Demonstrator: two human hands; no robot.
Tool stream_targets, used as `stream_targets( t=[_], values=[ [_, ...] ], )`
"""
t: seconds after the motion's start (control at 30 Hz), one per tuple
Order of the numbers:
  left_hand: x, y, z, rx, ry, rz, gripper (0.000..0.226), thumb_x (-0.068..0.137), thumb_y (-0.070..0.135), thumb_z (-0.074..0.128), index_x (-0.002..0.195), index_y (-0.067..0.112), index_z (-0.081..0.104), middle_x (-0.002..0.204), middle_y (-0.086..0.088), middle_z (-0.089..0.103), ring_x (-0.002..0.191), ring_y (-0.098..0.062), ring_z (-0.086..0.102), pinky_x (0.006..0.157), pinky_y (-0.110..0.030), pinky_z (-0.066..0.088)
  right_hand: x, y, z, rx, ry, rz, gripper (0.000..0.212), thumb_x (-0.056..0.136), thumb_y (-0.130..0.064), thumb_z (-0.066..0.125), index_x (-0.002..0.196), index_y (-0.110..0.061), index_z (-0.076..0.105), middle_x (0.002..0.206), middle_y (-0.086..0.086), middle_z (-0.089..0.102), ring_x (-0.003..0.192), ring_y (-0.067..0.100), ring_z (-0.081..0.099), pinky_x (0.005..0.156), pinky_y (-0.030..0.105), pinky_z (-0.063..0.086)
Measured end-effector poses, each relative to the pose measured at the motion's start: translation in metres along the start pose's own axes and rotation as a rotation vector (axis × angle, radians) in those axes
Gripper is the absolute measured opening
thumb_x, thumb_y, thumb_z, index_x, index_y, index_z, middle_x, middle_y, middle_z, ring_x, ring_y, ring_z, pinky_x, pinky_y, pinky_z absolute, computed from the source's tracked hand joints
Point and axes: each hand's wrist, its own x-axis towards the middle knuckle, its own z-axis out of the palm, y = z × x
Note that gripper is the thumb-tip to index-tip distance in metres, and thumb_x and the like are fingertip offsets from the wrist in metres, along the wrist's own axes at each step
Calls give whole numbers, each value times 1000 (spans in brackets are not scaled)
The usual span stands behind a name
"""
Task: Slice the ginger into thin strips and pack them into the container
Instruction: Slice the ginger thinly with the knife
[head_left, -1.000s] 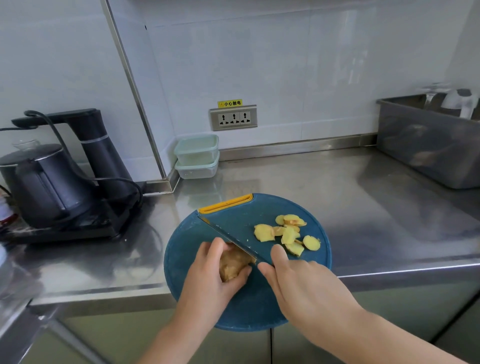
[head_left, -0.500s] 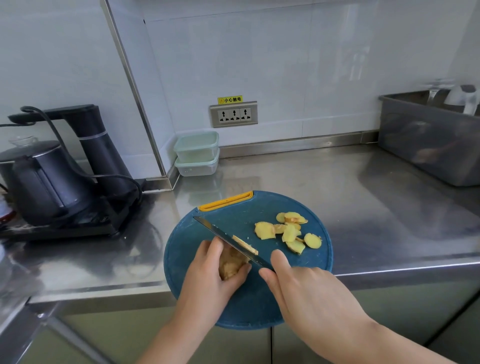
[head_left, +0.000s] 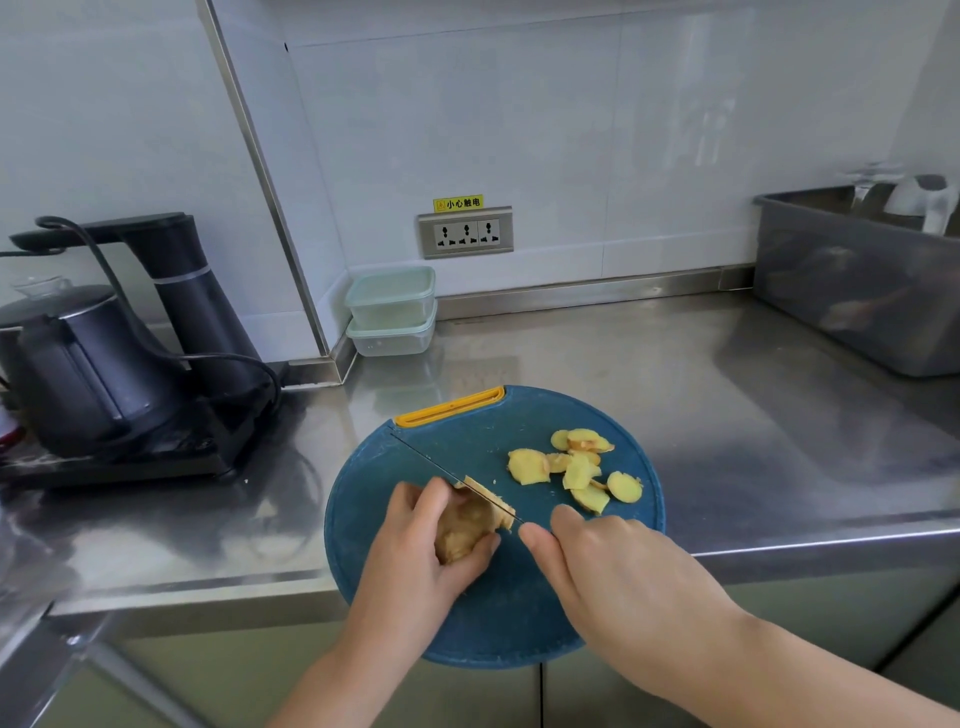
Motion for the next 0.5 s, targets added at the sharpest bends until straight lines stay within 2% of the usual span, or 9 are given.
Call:
stream_targets(
  t=[0.1, 0.17, 0.3, 0.5],
  values=[
    [-1, -1, -1, -12, 9, 5, 43, 71, 33, 80, 104, 41, 53, 93, 12, 46, 92, 6, 50, 70, -3, 38, 1, -2, 2, -23, -32, 24, 54, 80, -64, -8, 75, -26, 31, 68, -6, 44, 57, 13, 42, 53, 25, 36],
    [-1, -2, -1, -14, 5, 3, 46, 71, 34, 79, 106, 44, 52, 92, 12, 45, 93, 5, 50, 71, -4, 38, 2, -4, 3, -26, -64, 42, 58, 76, -66, -10, 76, -26, 32, 69, -6, 45, 60, 12, 47, 56, 25, 40],
    [0, -4, -1, -54, 0, -19, 44, 71, 35, 78, 107, 41, 54, 93, 12, 47, 92, 2, 51, 72, -6, 40, 6, -6, 5, -5, -182, 72, 62, 56, -66, -22, 70, -27, 24, 69, -5, 42, 57, 12, 39, 48, 26, 30],
    [2, -7, -2, -92, -1, -41, 38, 68, 33, 81, 97, 34, 58, 92, 12, 52, 89, -1, 56, 70, -7, 41, 12, 2, 6, 25, -195, 52, 64, 62, -68, -16, 73, -26, 32, 70, -4, 45, 60, 13, 42, 49, 26, 30]
  ],
)
